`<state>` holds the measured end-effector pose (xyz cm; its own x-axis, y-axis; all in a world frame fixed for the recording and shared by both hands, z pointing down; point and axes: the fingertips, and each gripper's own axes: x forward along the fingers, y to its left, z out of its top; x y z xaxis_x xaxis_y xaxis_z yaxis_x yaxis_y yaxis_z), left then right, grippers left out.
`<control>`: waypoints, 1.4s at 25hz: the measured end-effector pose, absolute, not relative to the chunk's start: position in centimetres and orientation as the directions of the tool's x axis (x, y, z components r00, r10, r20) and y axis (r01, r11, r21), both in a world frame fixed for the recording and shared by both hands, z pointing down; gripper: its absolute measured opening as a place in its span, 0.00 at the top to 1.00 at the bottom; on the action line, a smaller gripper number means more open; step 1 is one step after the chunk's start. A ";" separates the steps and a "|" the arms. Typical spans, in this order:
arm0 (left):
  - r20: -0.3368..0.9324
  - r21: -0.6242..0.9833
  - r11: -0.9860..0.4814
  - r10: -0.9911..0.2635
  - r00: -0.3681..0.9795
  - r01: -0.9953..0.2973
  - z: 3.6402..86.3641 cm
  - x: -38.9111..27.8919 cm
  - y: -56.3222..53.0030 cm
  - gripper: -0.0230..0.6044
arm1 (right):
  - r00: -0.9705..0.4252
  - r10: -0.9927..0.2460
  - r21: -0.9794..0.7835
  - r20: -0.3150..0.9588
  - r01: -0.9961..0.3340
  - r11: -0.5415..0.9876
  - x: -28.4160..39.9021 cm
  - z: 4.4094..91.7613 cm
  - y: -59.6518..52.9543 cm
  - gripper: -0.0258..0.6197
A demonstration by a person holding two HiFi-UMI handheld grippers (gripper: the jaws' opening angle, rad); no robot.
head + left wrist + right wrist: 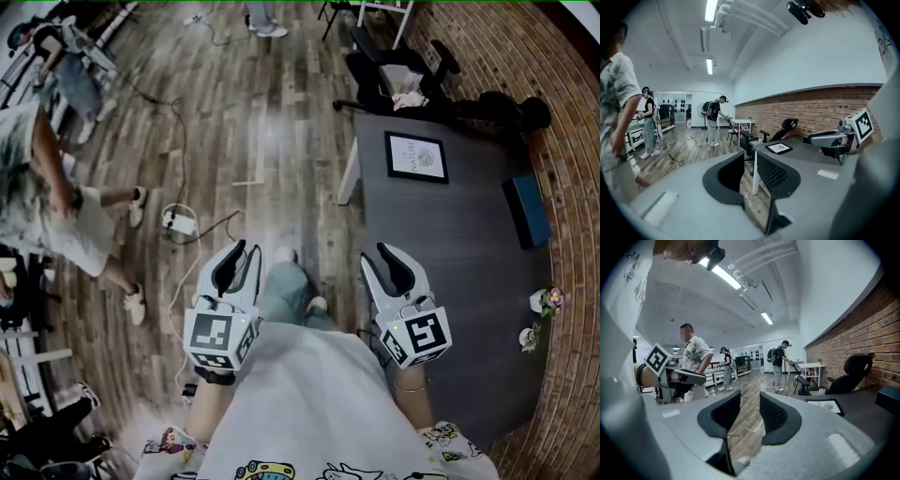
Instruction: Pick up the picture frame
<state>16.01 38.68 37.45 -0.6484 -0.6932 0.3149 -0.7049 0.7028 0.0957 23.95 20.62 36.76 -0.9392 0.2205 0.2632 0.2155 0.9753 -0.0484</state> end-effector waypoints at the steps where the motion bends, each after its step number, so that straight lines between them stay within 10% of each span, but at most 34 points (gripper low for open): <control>1: 0.316 0.099 0.704 -0.692 -0.649 -0.703 37.6 15.6 38.7 0.82 | -0.940 0.219 -0.050 0.263 0.213 0.976 23.5 36.8 20.6 0.75; 35: 0.354 0.120 0.621 -0.756 -0.551 -0.774 40.7 -10.2 35.7 0.75 | -0.948 0.026 -0.062 0.317 0.007 0.998 0.5 39.6 15.1 0.67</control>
